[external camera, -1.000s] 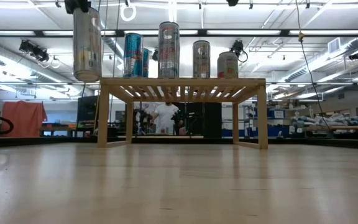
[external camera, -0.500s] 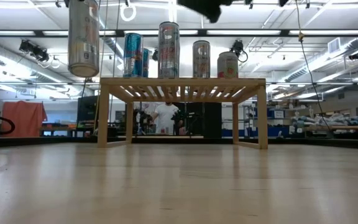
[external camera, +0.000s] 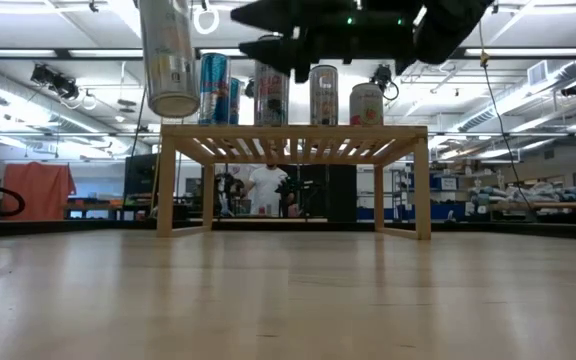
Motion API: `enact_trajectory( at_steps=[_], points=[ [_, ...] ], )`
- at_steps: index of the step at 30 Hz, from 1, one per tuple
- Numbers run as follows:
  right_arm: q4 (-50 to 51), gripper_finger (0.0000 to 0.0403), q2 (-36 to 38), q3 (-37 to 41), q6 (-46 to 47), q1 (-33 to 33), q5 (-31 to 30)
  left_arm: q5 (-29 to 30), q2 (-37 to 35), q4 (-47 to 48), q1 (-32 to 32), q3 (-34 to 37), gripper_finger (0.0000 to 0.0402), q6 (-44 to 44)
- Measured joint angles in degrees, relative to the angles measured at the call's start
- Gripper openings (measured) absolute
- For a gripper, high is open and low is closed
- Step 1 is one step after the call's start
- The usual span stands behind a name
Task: Place canned beverage on shelf
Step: Put the white yellow soda can on the shelf aligned with the other white yellow soda can
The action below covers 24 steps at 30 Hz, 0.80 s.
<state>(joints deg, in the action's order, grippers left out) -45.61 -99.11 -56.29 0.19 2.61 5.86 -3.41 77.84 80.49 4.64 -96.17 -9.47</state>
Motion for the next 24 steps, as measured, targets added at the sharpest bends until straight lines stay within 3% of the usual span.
enact_trajectory(
  at_steps=[5, 12, 24],
  points=[
    [-5.3, 0.0348, -3.1, -0.1, 1.2, 0.5, 3.0, 0.0, 1.8, -1.0, -1.7, 0.1, 0.0254, 0.0],
    [-5.5, 0.0348, -7.9, -4.3, 4.4, 0.4, 8.5, -0.1, 4.4, -5.6, -4.8, 0.1, 0.0254, 0.0],
    [-4.9, 0.0348, -11.4, -7.4, 7.7, -1.9, 11.6, 0.8, 6.4, -7.2, -7.2, 0.1, 0.0254, 1.2]
  ],
)
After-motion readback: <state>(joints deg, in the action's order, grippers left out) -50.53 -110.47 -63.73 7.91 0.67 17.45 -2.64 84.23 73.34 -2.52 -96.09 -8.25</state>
